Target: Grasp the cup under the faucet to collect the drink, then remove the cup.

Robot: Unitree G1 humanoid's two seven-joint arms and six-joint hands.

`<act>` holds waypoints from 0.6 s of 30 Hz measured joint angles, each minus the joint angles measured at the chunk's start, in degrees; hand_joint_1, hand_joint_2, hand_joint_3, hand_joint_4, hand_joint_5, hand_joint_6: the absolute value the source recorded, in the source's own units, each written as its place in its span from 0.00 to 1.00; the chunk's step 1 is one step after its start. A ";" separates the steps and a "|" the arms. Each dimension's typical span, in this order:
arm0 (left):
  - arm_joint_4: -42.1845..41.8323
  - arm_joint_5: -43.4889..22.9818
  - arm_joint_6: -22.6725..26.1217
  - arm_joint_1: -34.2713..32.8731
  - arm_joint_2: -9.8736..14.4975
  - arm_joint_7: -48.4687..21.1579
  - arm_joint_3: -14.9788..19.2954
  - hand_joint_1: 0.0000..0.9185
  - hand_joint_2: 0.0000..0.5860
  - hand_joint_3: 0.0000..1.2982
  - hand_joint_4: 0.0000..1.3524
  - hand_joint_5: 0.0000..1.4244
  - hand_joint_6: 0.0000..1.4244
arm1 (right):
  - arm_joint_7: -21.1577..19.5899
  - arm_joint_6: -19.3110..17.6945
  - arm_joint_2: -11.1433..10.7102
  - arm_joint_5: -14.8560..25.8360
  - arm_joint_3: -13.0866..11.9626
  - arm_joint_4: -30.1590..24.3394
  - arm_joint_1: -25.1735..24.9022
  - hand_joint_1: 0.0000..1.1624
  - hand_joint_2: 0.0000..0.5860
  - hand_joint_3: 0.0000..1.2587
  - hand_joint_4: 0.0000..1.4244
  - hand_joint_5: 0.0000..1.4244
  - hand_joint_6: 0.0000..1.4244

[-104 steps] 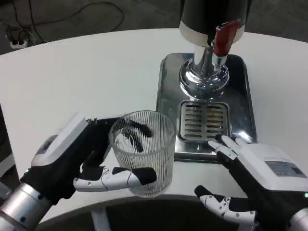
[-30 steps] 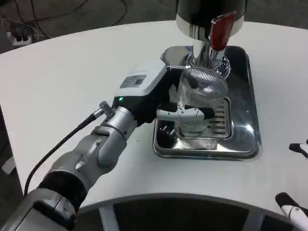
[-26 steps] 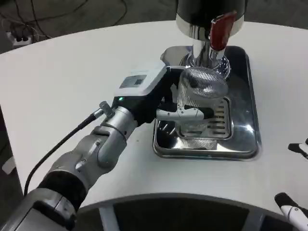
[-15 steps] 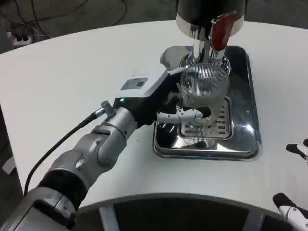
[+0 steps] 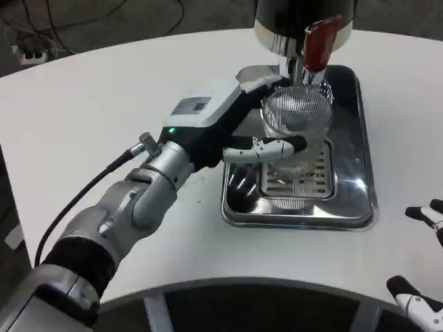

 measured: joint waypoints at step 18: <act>-13.20 -4.53 -4.00 8.09 5.39 -4.04 5.04 0.24 0.24 0.17 0.17 0.24 0.19 | -0.06 1.55 0.03 -2.21 3.66 0.00 -0.68 0.35 0.67 0.09 0.00 0.00 0.00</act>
